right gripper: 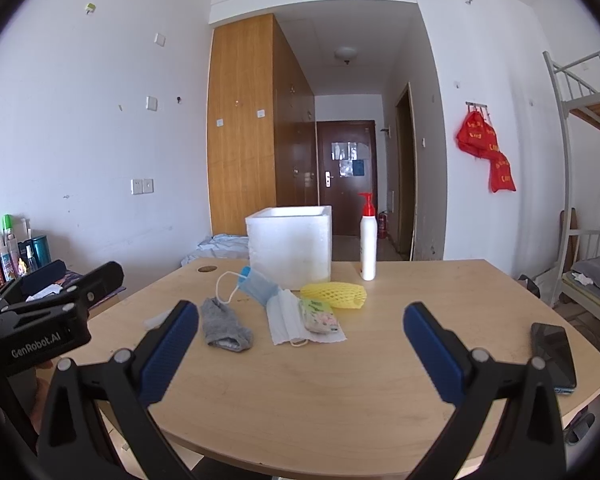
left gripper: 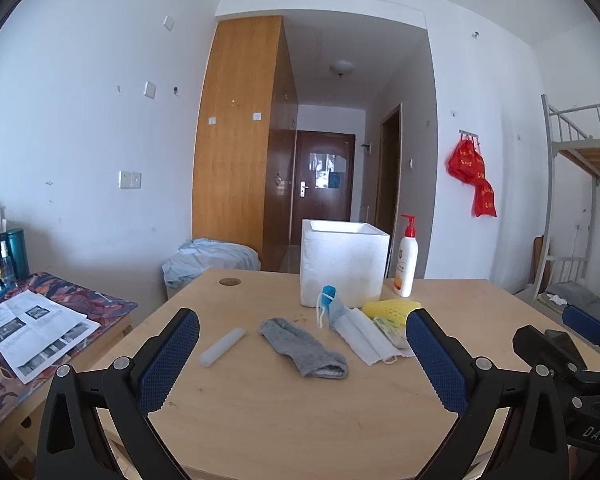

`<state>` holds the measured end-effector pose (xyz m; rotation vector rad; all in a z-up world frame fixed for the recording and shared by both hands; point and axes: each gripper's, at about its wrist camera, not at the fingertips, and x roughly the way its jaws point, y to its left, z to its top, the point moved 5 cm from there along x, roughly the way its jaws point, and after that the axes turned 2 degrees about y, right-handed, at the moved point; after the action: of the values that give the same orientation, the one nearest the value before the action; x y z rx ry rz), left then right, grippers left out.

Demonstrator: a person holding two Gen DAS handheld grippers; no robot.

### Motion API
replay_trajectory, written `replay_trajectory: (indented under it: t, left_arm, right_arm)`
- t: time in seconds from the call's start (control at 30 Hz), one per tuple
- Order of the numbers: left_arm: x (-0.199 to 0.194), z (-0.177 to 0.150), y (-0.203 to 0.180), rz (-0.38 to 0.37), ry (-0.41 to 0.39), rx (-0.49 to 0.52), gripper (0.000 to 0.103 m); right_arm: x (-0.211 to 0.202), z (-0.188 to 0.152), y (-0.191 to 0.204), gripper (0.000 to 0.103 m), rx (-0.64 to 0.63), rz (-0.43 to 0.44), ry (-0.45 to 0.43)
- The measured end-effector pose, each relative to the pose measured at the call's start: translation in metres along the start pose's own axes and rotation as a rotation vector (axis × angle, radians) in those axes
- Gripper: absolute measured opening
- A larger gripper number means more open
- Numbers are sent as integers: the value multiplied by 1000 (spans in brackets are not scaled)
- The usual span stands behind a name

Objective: Organize soft objects

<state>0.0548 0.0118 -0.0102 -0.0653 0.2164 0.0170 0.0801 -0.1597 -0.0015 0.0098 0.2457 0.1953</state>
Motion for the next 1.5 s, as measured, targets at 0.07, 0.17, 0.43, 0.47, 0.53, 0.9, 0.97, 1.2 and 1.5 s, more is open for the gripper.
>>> replay_trajectory:
  t: [0.07,0.17,0.43,0.47,0.53,0.9,0.97,1.2,1.5]
  left_arm:
    - [0,0,0,-10,6,-4,103]
    - [0,0,1,-5,4,-5,103]
    - [2,2,3,2,3,-11,103]
    - [3,2,3,3,5,-11,103]
    - [7,4,2,5,8,-6,103]
    - [24,8,2,14,23,0,103]
    - [27,8,3,14,31,0,103]
    - [46,10,7,19,64,5,103]
    - [83,9,17,39,129,0,103]
  right_arm:
    - [0,0,0,103,-2,-1,1]
    - [0,0,0,103,-1,0,-1]
    - [3,4,-2,103,2,9,1]
    - [4,5,-3,103,6,9,0]
    - [8,7,-6,103,11,19,2]
    - [27,9,-13,103,14,20,17]
    - [30,10,-13,103,15,26,21]
    - [51,11,-14,103,8,27,60]
    - [92,13,-13,103,5,52,151]
